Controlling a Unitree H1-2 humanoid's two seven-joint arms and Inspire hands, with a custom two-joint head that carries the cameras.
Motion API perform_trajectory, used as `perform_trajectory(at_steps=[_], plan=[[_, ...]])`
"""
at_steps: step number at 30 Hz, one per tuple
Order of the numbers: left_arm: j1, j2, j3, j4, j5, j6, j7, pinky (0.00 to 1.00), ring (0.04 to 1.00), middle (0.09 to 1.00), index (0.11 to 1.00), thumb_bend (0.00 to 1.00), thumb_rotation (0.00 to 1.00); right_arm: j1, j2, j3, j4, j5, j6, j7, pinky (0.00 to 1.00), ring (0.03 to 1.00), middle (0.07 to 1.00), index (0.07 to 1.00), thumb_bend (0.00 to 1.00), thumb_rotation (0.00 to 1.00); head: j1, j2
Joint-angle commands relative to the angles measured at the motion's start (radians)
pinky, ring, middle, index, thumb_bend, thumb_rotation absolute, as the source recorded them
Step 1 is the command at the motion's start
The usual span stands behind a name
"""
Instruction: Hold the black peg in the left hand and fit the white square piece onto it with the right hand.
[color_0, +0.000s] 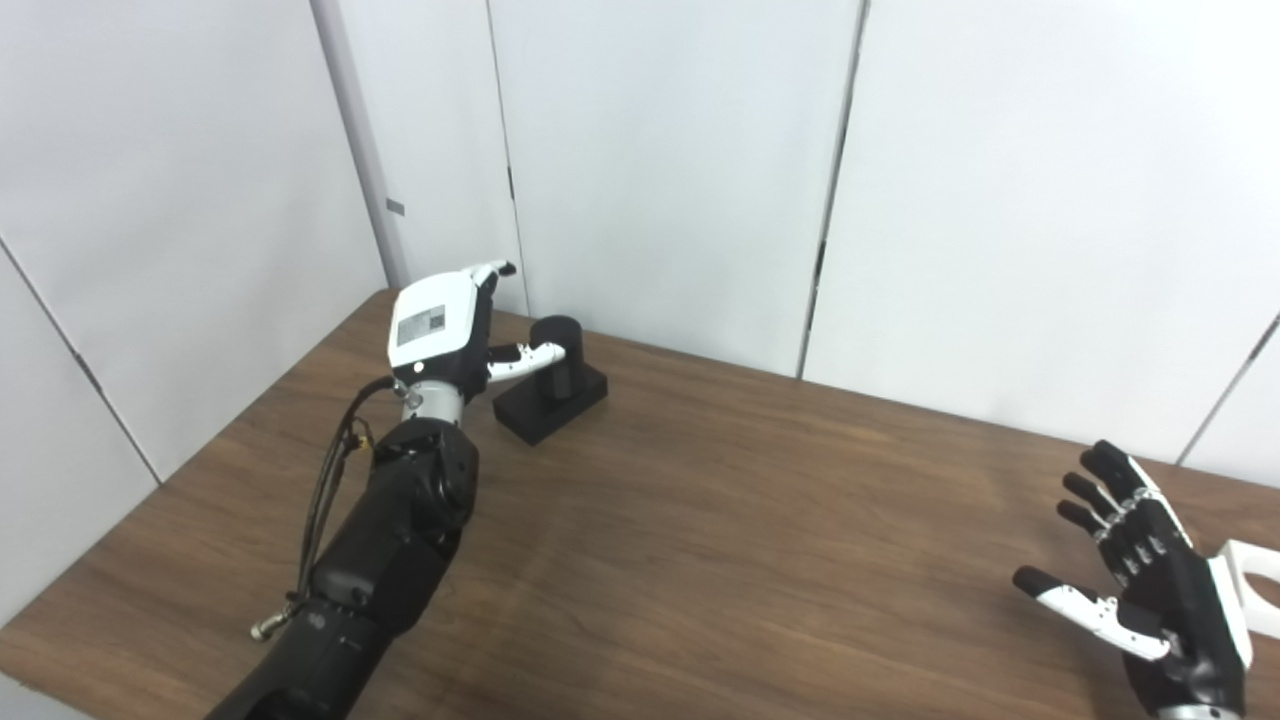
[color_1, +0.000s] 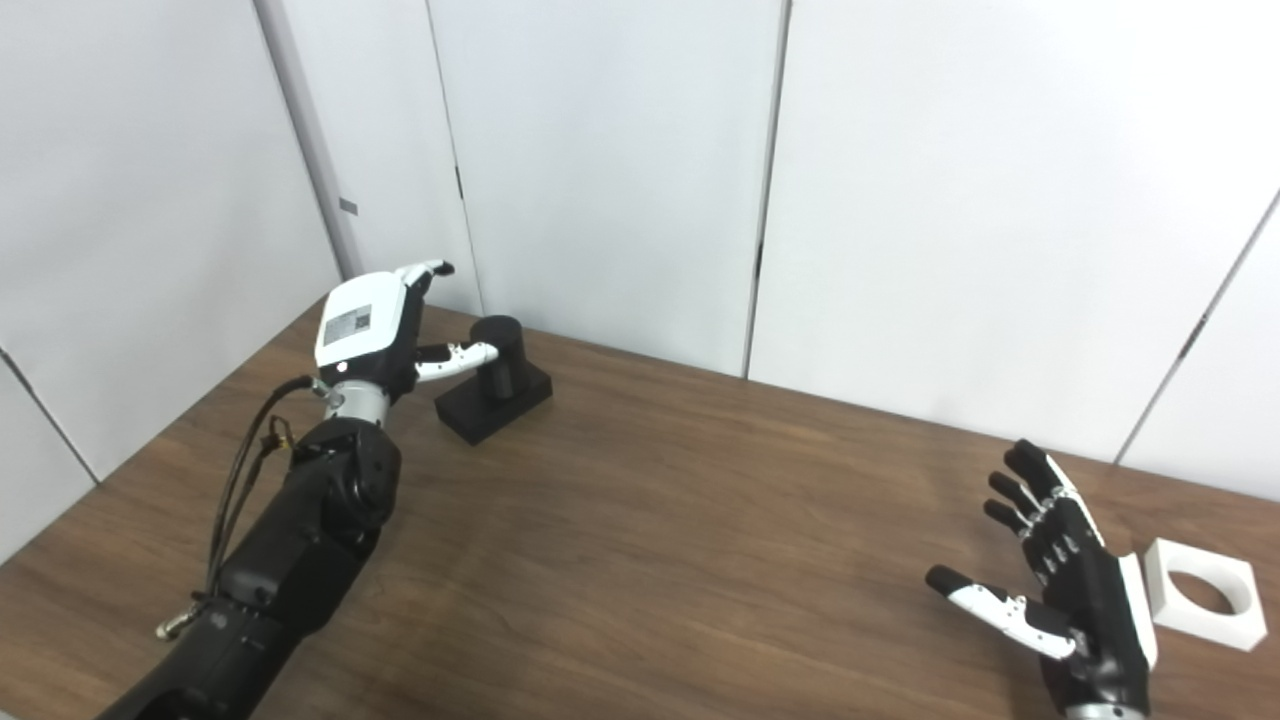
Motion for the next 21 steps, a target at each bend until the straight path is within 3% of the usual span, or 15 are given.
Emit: perform_trajectory(at_steps=[1, 10, 21], plan=[[-0.054, 0.039, 0.001, -0.001, 0.013, 0.003, 0.009, 0.84, 0.880, 0.883, 0.841, 0.96, 0.68, 0.009, 0.006, 0.000, -0.005, -0.002, -0.011, -0.005, 0.80, 0.854, 0.892, 0.869, 0.52, 0.13, 0.000, 0.003], [-0.067, 0.036, -0.020, 0.064, 0.007, 0.007, 0.016, 0.88, 0.909, 0.898, 0.908, 1.00, 0.81, 0.011, 0.003, -0.006, -0.022, -0.014, 0.004, -0.015, 0.79, 0.847, 0.887, 0.862, 0.53, 0.12, -0.011, 0.005], [-0.107, 0.046, -0.069, 0.160, 0.021, 0.018, 0.018, 0.86, 0.918, 0.916, 0.921, 1.00, 0.78, 0.019, -0.008, -0.011, -0.054, -0.011, 0.028, -0.009, 0.81, 0.846, 0.884, 0.860, 0.55, 0.04, -0.012, 0.010]])
